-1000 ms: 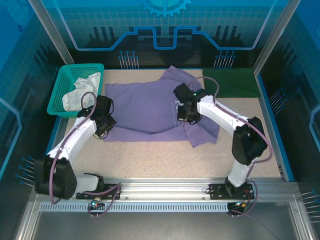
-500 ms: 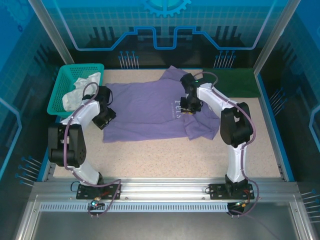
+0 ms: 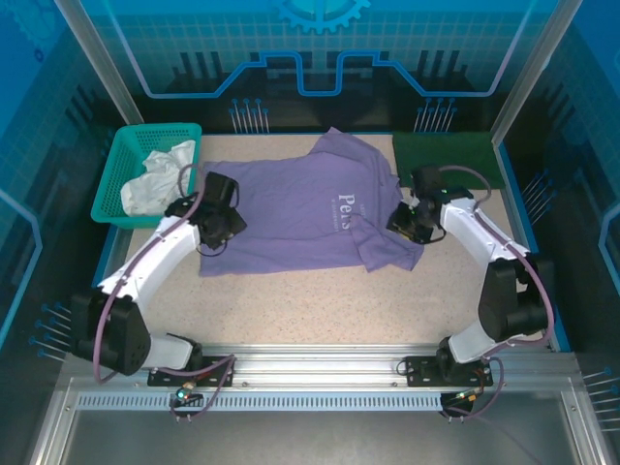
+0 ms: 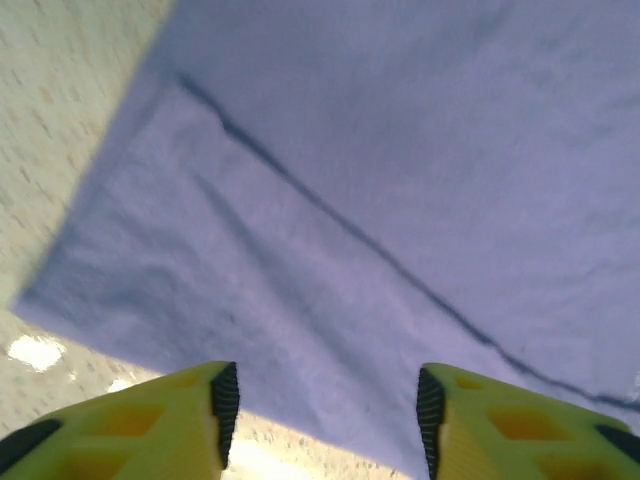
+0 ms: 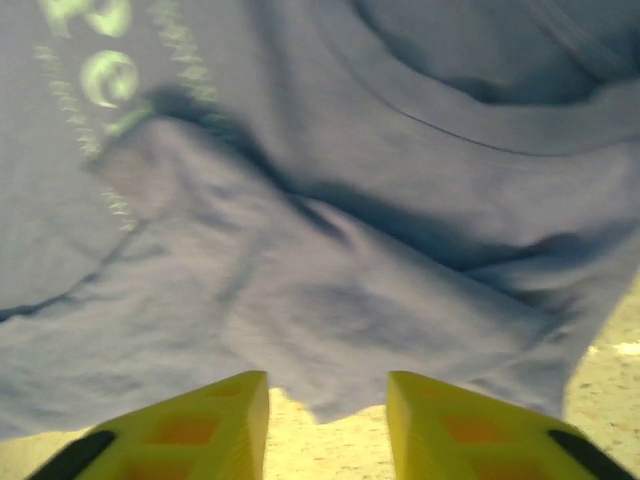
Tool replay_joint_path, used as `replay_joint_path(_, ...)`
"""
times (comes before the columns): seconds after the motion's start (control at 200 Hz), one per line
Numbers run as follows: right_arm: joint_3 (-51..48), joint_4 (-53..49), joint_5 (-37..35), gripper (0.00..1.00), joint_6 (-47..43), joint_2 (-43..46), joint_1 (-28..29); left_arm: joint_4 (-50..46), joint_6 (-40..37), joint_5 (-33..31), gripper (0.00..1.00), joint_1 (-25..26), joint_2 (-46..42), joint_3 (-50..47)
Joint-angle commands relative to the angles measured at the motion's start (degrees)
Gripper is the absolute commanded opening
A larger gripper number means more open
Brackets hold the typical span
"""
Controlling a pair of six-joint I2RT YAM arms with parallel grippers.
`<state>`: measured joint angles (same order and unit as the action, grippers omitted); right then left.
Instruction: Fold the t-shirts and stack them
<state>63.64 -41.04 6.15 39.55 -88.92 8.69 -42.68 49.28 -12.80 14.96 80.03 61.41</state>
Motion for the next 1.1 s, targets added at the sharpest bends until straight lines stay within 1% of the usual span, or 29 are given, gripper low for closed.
replay_joint_path(0.0,-2.4,5.7,5.0,0.28,-0.1,-1.8,-2.9,4.0,0.5,1.6,0.47,1.4,5.7,-0.5)
replay_joint_path(0.105,-0.3,5.3,6.0,0.22,-1.4,-5.2,-2.9,5.5,-0.9,1.6,0.47,2.6,11.1,1.9)
replay_joint_path(0.245,1.1,5.7,6.1,0.21,-0.7,-9.9,-3.0,5.5,-1.2,-3.1,0.47,2.8,17.2,2.2)
replay_joint_path(0.295,1.2,5.3,5.1,0.21,0.0,-11.4,-3.3,5.2,-0.4,-5.0,0.47,2.4,18.9,1.1)
replay_joint_path(0.37,-0.2,5.4,3.9,0.23,2.0,-12.4,-4.3,5.7,1.3,-6.0,0.48,1.5,19.6,-1.9)
replay_joint_path(0.435,-3.1,7.3,4.5,0.24,4.1,-12.0,-5.6,7.3,2.6,-6.0,0.5,0.4,18.4,-5.5)
replay_joint_path(0.555,-7.7,10.3,4.5,0.3,6.4,-10.7,-7.0,8.8,2.7,-6.5,0.51,-1.1,15.1,-10.4)
replay_joint_path(0.68,-9.9,10.6,6.0,0.35,7.0,-9.8,-6.5,9.3,2.8,-7.5,0.51,-1.7,12.3,-14.0)
replay_joint_path(0.745,-11.6,10.9,7.2,0.37,7.8,-8.8,-6.4,10.0,3.0,-7.1,0.49,-2.0,10.5,-16.0)
replay_joint_path(0.815,-12.9,10.6,7.6,0.39,8.8,-7.2,-5.8,9.7,3.6,-7.4,0.51,-2.0,8.1,-17.7)
replay_joint_path(0.935,-19.1,10.9,6.8,0.41,11.1,-2.3,-3.8,9.3,3.5,-7.0,0.51,-2.1,4.2,-20.2)
replay_joint_path(1.065,-27.1,12.4,6.3,0.43,15.8,5.8,-2.8,8.4,4.5,-6.1,0.51,-2.1,-0.1,-22.8)
replay_joint_path(1.095,-28.7,12.4,6.0,0.46,16.9,7.7,-2.6,8.1,4.7,-6.1,0.51,-2.1,-1.2,-23.5)
